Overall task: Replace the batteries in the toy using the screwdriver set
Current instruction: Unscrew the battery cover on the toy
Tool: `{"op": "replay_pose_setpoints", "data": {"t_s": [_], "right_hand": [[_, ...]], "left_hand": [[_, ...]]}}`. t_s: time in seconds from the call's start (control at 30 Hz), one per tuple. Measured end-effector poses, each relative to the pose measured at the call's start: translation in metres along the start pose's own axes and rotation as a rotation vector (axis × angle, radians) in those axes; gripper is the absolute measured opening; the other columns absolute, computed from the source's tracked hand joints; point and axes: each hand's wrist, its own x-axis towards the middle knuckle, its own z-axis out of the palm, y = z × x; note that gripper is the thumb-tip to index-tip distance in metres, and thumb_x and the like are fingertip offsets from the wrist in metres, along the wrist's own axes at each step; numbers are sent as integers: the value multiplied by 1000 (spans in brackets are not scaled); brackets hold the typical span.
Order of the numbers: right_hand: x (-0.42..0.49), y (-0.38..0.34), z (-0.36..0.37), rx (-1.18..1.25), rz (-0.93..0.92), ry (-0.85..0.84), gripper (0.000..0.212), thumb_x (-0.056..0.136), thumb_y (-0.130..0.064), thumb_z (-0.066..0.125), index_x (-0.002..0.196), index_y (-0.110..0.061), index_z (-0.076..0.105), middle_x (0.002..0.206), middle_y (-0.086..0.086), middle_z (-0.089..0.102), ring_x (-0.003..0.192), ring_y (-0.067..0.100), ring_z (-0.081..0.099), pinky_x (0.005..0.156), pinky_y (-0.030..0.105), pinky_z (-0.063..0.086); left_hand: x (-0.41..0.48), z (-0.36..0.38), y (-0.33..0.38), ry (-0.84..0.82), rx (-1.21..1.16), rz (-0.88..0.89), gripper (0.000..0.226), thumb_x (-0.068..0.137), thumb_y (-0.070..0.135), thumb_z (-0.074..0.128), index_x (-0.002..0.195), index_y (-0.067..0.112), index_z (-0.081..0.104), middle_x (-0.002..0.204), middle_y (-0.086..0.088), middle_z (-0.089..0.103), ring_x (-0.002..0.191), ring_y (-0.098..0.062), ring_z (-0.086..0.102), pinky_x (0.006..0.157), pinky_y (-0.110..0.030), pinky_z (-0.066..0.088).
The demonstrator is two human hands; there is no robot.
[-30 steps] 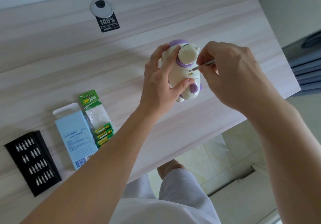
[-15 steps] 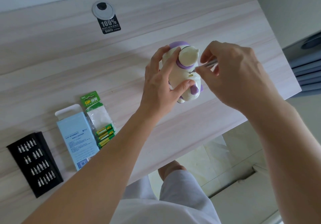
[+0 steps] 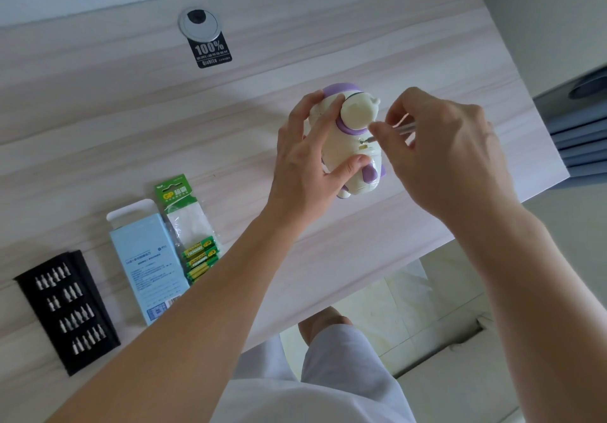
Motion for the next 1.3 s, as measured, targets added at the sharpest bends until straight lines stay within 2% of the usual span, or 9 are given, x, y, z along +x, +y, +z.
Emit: {"op": "replay_pose_setpoints", "data": {"t_s": [0.1, 0.2, 0.37, 0.47, 0.57, 0.8, 0.97, 1.17, 1.3], "right_hand": [[2, 0, 2, -18, 40, 19, 31, 96, -45, 59, 89, -15, 64, 78, 6, 69, 78, 34, 62, 65, 40, 52], [2, 0, 1, 73, -24, 15, 21, 95, -29, 64, 88, -10, 65, 73, 8, 67, 74, 32, 61, 67, 42, 51], [3, 1, -1, 103, -78, -38, 7, 90, -11, 64, 95, -14, 67, 89, 5, 68, 82, 27, 63, 76, 43, 53], [4, -3, 0, 60, -72, -8, 9, 90, -23, 63, 96, -17, 64, 87, 2, 65, 79, 27, 62, 73, 43, 54], [7, -3, 0, 22, 50, -14, 28, 93, -43, 61, 90, -16, 64, 81, 5, 68, 80, 31, 63, 72, 42, 54], [5, -2, -6, 94, -30, -78, 7, 90, -15, 66, 95, -18, 69, 85, -2, 66, 83, 20, 61, 73, 34, 49], [6, 0, -3, 20, 51, -38, 26, 91, -44, 65, 90, -18, 67, 79, -3, 67, 82, 25, 62, 70, 36, 50], [4, 4, -2, 81, -2, -45, 6, 88, -20, 68, 91, -25, 69, 86, -3, 70, 79, 27, 63, 72, 43, 55], [-3, 7, 0, 89, 35, -27, 8, 89, -29, 68, 96, -28, 70, 90, -8, 70, 79, 23, 64, 72, 40, 54]], "left_hand": [[0, 1, 0, 2, -5, 0, 77, 78, 51, 73, 146, 24, 48, 154, 1, 34, 134, -19, 37, 103, -47, 47], [0, 0, 0, 4, -2, 2, 76, 78, 49, 74, 146, 23, 49, 154, 0, 34, 134, -20, 38, 104, -47, 46], [0, 0, 0, -8, -7, -3, 76, 78, 48, 73, 146, 25, 48, 154, 1, 32, 133, -19, 36, 103, -46, 47], [1, 0, 0, -8, -21, -1, 76, 78, 49, 72, 146, 26, 48, 154, 2, 32, 134, -18, 35, 98, -47, 52], [0, 0, -1, -2, -6, 3, 75, 79, 47, 75, 145, 24, 49, 154, 0, 34, 134, -20, 37, 103, -46, 48], [0, -1, 1, -6, -2, 0, 75, 79, 50, 72, 145, 24, 49, 154, 0, 33, 133, -20, 37, 104, -45, 46], [0, 0, 0, -1, -19, 3, 75, 79, 48, 74, 145, 25, 49, 154, 2, 33, 134, -19, 38, 99, -46, 51], [0, -2, 3, -10, -21, -17, 76, 78, 49, 72, 146, 24, 48, 154, 2, 33, 136, -21, 38, 102, -45, 48], [-1, -1, 7, 4, -29, -45, 85, 78, 43, 78, 150, 17, 41, 155, -1, 35, 139, -21, 38, 106, -45, 46]]}}
